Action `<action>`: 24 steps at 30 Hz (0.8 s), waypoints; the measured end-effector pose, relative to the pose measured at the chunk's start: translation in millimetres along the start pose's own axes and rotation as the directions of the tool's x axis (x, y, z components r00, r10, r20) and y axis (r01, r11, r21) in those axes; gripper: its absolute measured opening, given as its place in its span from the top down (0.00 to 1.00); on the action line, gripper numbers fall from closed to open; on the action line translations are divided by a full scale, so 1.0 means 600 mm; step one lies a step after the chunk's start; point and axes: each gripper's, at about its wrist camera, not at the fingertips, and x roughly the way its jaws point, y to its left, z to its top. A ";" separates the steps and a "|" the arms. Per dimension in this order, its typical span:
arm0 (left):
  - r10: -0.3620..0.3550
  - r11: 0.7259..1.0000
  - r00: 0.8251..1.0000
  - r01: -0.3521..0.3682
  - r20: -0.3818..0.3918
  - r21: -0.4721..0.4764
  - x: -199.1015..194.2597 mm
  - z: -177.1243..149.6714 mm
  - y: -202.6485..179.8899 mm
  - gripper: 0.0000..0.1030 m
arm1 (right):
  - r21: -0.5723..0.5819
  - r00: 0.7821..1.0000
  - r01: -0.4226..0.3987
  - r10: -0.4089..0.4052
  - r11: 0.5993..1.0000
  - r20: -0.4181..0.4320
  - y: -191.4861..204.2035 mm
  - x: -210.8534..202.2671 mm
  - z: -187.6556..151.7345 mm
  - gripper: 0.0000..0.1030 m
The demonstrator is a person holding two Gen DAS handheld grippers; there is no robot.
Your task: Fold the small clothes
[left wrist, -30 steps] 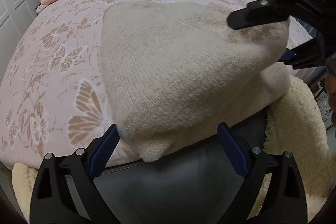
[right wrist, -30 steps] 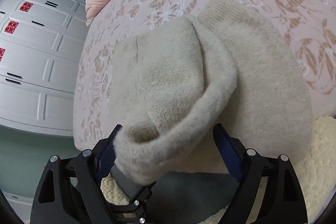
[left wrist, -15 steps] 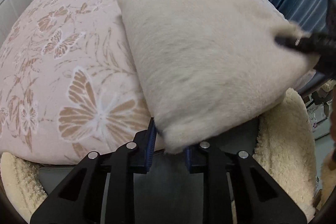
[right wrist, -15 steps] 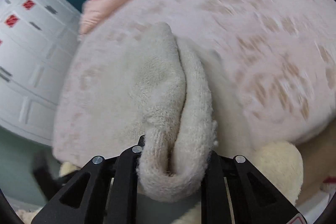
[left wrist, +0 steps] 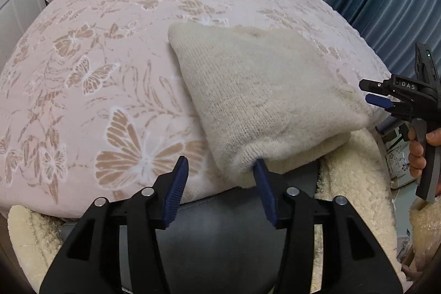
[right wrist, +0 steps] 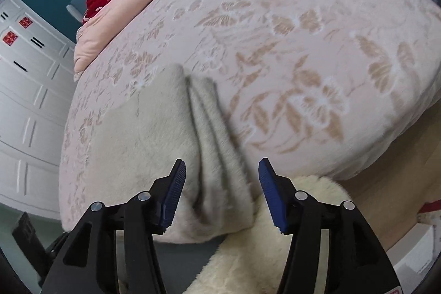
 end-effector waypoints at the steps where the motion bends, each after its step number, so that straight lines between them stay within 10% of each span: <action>1: 0.019 1.000 0.999 -0.019 0.038 0.003 -0.012 0.007 -0.003 0.48 | -0.019 1.000 -0.012 0.013 1.000 0.019 0.009 -0.007 0.015 0.46; 8: 0.053 0.998 0.978 -0.046 0.200 -0.042 -0.066 0.084 -0.011 0.23 | -0.149 0.993 -0.109 0.101 0.983 -0.061 0.107 0.103 0.074 0.27; 10: 0.074 0.996 0.980 -0.062 0.182 -0.071 -0.058 0.094 -0.004 0.23 | -0.175 0.992 -0.080 0.060 0.981 -0.113 0.123 0.163 0.074 0.52; 11: 0.082 0.994 0.981 -0.069 0.176 -0.082 -0.058 0.095 0.000 0.23 | -0.184 0.989 -0.084 0.058 0.979 -0.138 0.129 0.180 0.072 0.90; 15: 0.115 0.991 0.981 -0.103 0.156 -0.083 -0.053 0.083 0.009 0.22 | -0.151 0.986 -0.166 0.166 0.974 -0.014 0.123 0.108 0.084 0.90; 17: 0.126 0.989 0.984 -0.115 0.129 -0.088 -0.042 0.074 0.015 0.22 | -0.152 0.992 -0.115 0.120 0.982 0.028 0.101 0.097 0.086 0.91; 20: 0.118 0.986 0.990 -0.108 0.073 -0.125 -0.015 0.065 0.022 0.22 | -0.151 0.990 -0.030 0.009 0.988 -0.138 0.049 0.184 0.077 0.84; 24: 0.133 0.979 0.989 -0.121 0.058 -0.165 -0.014 0.064 0.037 0.22 | -0.103 0.999 -0.035 0.035 0.994 0.003 0.064 0.098 0.075 0.72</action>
